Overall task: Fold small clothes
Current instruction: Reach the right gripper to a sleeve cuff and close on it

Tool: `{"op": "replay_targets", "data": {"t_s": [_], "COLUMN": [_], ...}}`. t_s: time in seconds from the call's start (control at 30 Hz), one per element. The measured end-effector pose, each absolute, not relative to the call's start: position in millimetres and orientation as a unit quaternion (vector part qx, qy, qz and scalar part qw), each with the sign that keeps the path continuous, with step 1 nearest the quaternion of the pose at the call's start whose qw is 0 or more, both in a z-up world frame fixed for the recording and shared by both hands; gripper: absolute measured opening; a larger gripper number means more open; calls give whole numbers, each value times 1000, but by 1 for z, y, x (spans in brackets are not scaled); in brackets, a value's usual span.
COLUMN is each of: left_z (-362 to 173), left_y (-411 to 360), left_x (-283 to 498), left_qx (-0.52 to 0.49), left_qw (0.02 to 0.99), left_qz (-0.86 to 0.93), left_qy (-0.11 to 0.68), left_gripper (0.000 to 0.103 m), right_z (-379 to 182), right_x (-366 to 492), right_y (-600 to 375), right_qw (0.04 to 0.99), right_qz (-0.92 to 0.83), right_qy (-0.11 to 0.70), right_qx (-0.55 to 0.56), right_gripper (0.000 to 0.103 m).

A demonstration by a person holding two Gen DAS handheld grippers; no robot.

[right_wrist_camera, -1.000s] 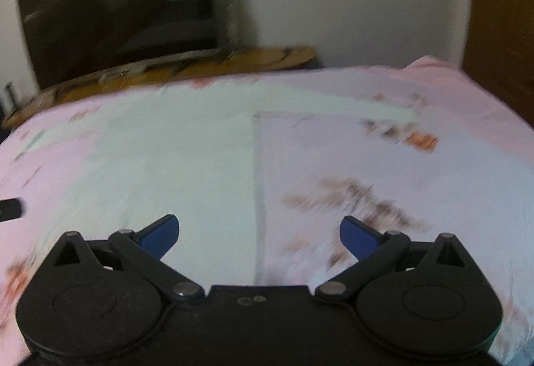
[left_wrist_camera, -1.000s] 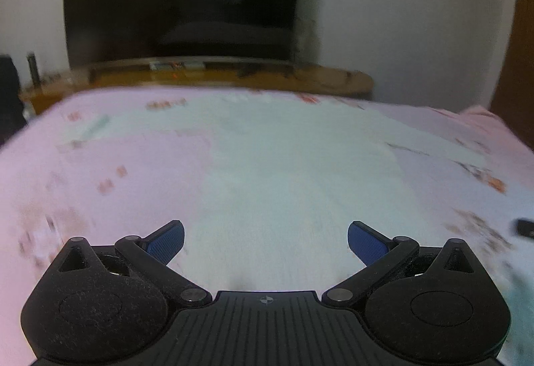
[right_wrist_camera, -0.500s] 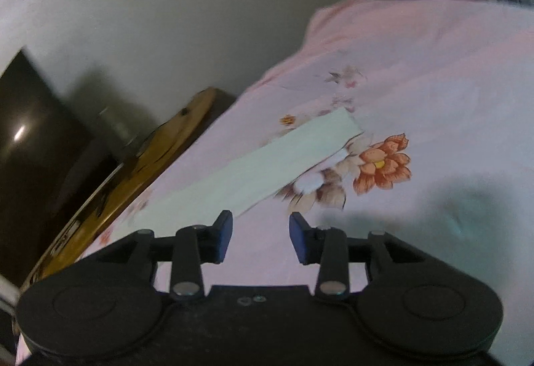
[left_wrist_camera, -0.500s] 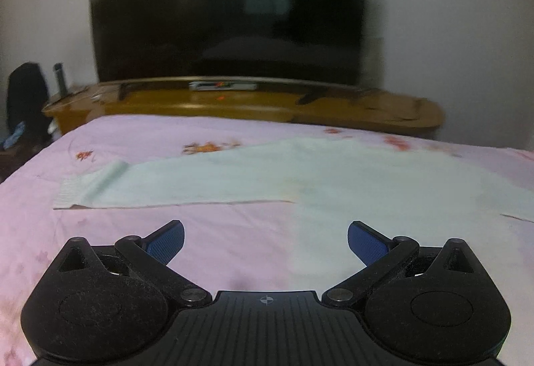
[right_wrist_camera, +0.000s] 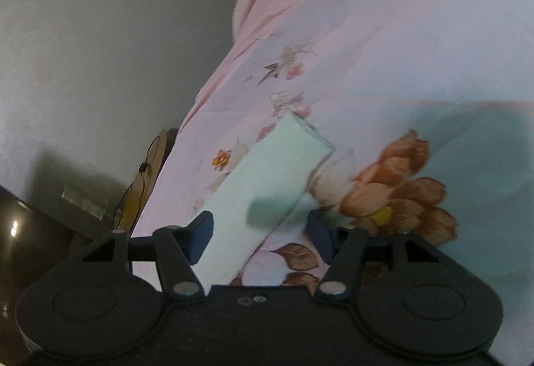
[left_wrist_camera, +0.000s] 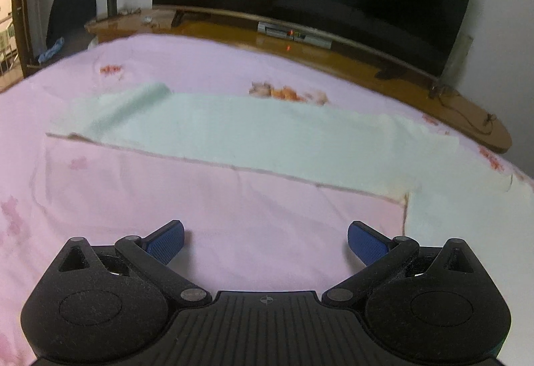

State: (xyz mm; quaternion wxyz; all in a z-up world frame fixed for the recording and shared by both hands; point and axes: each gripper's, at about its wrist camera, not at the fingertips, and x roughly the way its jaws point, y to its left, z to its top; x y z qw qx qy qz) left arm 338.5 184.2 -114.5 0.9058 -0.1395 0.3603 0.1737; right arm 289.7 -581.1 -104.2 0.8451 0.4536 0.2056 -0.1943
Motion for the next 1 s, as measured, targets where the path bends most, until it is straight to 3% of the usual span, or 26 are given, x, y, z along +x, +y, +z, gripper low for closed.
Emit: {"op": "replay_targets", "data": {"t_s": [0.17,0.23,0.33,0.47,0.63,0.77,0.8,1.0], "left_z": [-110,-104,-97,-93,-96,-102,-104,-105], "left_y": [174,175,183,198,210,212,213,218], "left_x": [340,338,333,326,310,303,302,298], "left_qx": [-136,-135,-138,-137,-129,-120,-121,-158], "left_qw": [910,912,913,910,908,906,904,903], "left_qz": [161,160,165,176,181,183,185,168], "left_qy": [356,352,346,349,354,363,365,361], "left_gripper": [103,103,103,103,103,103,103,103], "right_z": [-106,-109,-116,-116,-119,-116,-113,-79], "right_x": [302,305,309,304,298,303,307,322], "right_y": [-591,-596,-602,-604,-613,-613,-611,-581], "right_qw": [842,835,823,822,806,809,814,865], "right_qz": [-180,-167,-167,-177,-173,-173,-187,-195], "right_qy": [192,193,197,185,155,158,175,208], "right_qx": [471,487,505,509,545,540,522,413], "right_gripper": [63,44,26,25,33,20,7,4]}}
